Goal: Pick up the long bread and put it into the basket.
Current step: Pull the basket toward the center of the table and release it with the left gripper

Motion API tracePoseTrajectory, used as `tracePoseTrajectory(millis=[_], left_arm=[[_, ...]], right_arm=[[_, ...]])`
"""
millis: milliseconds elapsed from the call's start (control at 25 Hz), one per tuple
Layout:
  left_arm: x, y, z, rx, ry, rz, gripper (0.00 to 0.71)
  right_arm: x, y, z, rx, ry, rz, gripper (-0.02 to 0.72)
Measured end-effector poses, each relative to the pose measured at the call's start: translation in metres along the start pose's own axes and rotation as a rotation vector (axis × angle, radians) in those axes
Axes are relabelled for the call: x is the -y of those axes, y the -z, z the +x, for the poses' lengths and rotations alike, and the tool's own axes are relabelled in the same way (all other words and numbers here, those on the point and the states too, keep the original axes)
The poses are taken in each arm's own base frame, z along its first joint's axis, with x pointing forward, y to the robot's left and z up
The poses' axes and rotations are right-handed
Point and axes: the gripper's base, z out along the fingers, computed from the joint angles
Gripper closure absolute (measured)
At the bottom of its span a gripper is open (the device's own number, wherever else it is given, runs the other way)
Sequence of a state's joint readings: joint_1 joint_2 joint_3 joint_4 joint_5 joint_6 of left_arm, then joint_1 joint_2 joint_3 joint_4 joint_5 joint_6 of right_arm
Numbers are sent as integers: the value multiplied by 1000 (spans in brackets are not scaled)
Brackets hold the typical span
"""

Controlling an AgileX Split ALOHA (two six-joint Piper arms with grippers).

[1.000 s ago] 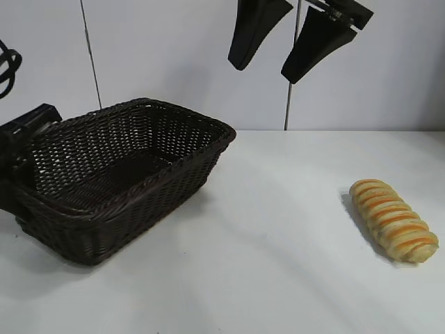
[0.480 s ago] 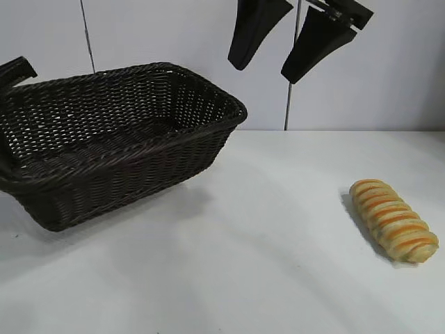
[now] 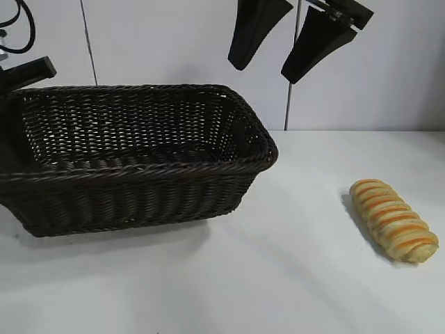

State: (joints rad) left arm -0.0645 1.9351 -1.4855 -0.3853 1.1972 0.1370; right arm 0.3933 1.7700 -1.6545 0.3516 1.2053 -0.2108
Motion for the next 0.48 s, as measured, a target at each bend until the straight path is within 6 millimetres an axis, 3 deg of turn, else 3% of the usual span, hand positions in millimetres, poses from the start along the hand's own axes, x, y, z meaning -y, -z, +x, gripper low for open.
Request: tracePoseTrajectory(millis=[480], left_arm=[[-11, -29, -23, -6, -43, -8, 611]], right_arm=[[0, 0, 0, 0, 0, 0, 155]])
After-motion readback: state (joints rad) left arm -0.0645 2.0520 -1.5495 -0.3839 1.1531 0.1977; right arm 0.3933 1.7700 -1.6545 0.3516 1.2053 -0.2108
